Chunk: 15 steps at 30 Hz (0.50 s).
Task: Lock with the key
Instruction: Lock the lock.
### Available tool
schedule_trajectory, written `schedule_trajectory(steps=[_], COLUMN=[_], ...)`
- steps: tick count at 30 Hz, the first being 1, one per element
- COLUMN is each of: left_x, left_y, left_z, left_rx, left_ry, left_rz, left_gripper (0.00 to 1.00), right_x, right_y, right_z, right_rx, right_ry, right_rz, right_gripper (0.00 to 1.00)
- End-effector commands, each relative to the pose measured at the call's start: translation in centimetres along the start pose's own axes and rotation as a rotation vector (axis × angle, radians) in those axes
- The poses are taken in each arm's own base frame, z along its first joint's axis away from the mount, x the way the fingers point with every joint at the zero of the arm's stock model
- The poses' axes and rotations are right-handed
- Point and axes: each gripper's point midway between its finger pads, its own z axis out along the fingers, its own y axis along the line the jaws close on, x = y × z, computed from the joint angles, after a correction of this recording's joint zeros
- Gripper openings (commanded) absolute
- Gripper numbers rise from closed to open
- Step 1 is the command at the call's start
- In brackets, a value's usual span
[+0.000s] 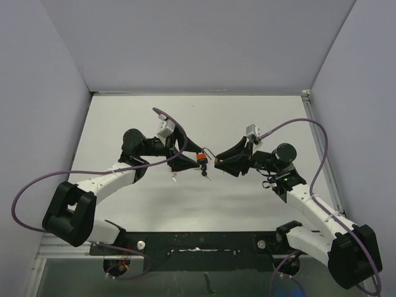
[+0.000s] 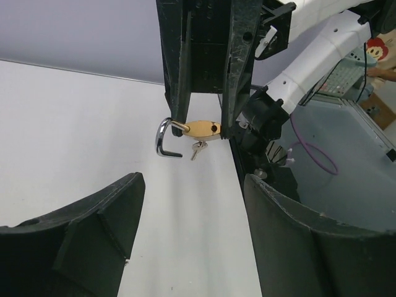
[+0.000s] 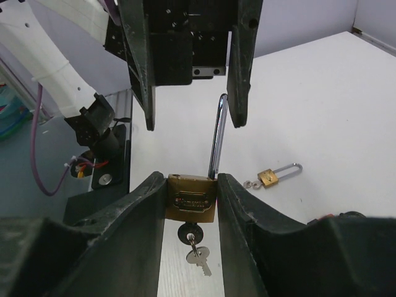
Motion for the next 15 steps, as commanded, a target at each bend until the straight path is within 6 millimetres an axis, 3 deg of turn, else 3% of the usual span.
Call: schedule_trajectory(steps=[1, 11, 15], left_x=[-1.9, -3.3, -3.6], left_y=[-0.4, 0.4, -0.2], left_z=[0.9, 1.9, 2.0], left_rx=[0.053, 0.052, 0.077], left_ry=[-0.041, -0.098, -0.098], left_rz=[0.068, 0.045, 0.036], left_gripper=[0.64, 0.63, 0.56], right_x=[-3.0, -2.6, -2.4], right_y=[2.1, 2.5, 2.1], right_z=[0.5, 0.9, 0.9], right_rx=[-0.091, -0.103, -0.08], right_ry=[-0.066, -0.048, -0.048], right_rz=[-0.084, -0.088, -0.089], right_gripper=[0.0, 0.0, 0.0])
